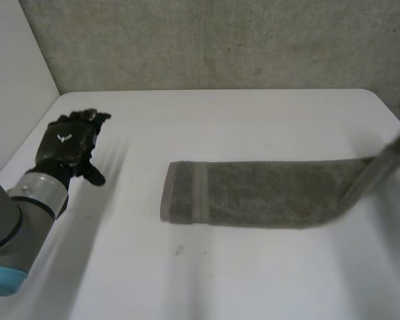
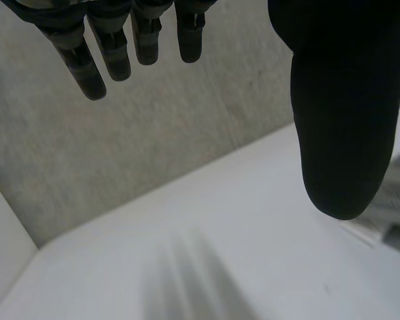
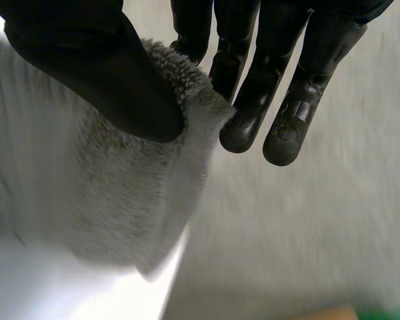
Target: Fold the towel.
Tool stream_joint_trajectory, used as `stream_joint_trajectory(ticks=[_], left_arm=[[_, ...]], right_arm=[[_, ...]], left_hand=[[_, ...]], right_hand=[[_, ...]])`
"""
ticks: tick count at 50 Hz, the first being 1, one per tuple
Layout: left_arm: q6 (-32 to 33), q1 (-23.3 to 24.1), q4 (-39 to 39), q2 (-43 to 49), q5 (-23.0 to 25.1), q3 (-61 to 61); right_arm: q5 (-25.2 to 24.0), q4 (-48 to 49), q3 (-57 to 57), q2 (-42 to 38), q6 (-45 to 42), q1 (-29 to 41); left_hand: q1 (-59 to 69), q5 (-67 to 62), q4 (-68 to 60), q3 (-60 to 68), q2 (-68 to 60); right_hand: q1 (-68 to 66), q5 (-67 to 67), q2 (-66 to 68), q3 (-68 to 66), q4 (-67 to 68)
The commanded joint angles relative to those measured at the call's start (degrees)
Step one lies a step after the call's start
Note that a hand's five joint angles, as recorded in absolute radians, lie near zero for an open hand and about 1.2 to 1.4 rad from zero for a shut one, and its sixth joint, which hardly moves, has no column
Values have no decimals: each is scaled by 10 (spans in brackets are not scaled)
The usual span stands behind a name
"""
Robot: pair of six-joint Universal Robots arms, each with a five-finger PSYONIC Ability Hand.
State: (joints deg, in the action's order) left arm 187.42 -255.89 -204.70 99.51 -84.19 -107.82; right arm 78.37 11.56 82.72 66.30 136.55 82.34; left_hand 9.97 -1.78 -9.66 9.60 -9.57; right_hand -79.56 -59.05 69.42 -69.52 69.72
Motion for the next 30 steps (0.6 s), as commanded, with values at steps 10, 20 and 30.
stream_joint_trajectory(ticks=[10,20,30], left_arm=[[-2,51,68,-26,-10,164],[-23,76,96,8,-10,216],[-28,94,98,47,-11,239]], right_arm=[[26,9,-127,-128,46,485],[29,7,-121,-207,47,542],[57,-3,-56,-93,150,477]], left_hand=[[19,-1,-22,23,-23],[19,-1,-22,23,-23],[19,-1,-22,23,-23]], right_hand=[[-4,-109,106,-105,103],[250,145,-148,149,-151],[696,591,-594,595,-597]])
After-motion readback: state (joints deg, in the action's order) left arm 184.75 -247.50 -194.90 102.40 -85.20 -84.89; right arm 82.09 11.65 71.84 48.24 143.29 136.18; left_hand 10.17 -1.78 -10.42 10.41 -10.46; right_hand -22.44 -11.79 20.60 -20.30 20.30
